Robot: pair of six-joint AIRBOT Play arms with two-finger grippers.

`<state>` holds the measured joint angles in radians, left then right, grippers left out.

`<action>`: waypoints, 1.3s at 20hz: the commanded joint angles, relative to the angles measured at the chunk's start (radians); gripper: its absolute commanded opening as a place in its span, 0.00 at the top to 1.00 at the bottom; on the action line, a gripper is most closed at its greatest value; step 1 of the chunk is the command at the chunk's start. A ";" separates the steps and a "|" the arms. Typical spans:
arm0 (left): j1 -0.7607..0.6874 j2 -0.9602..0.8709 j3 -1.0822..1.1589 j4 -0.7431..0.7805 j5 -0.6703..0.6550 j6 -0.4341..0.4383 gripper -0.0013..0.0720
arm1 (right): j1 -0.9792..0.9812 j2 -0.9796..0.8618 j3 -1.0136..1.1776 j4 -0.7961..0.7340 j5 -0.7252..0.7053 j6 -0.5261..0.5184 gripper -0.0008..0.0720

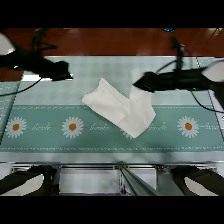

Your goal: Fold the shirts.

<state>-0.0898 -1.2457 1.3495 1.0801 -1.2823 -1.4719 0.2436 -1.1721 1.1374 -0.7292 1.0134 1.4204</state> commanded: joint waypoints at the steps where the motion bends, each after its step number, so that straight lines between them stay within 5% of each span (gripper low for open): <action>1: 0.097 0.257 -0.283 0.072 0.045 0.021 0.95 | 0.136 -0.320 0.218 0.037 -0.059 -0.011 0.96; 10: 0.095 0.433 -0.706 -0.093 0.259 0.002 0.95 | 0.253 -0.673 0.467 0.078 -0.069 0.016 0.96; 11: 0.095 0.430 -0.727 -0.099 0.283 0.002 0.95 | 0.258 -0.684 0.467 0.098 -0.077 0.002 0.81; 12: 0.093 0.427 -0.746 -0.098 0.301 0.002 0.95 | 0.265 -0.692 0.467 0.109 -0.086 -0.021 0.46; 15: 0.090 0.412 -0.759 -0.101 0.334 0.003 0.95 | 0.242 -0.680 0.480 0.145 -0.065 -0.063 0.42; 19: 0.156 0.414 -0.620 -0.101 0.305 0.025 0.95 | 0.075 -0.554 0.534 0.137 0.173 -0.040 0.43; 21: 0.218 0.421 -0.507 -0.101 0.278 0.047 0.95 | -0.051 -0.427 0.534 -0.009 0.323 0.001 0.44; 23: 0.277 0.437 -0.429 -0.101 0.272 0.047 0.95 | -0.146 -0.270 0.503 -0.335 0.444 0.073 0.44; 26: 0.302 0.478 -0.417 -0.103 0.263 0.047 0.95 | -0.192 0.033 0.195 -0.724 0.324 0.271 0.44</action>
<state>0.1745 -0.7967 0.8879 0.9791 -1.0039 -1.4322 0.1242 -1.3785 1.5291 -1.0676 1.3468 1.5188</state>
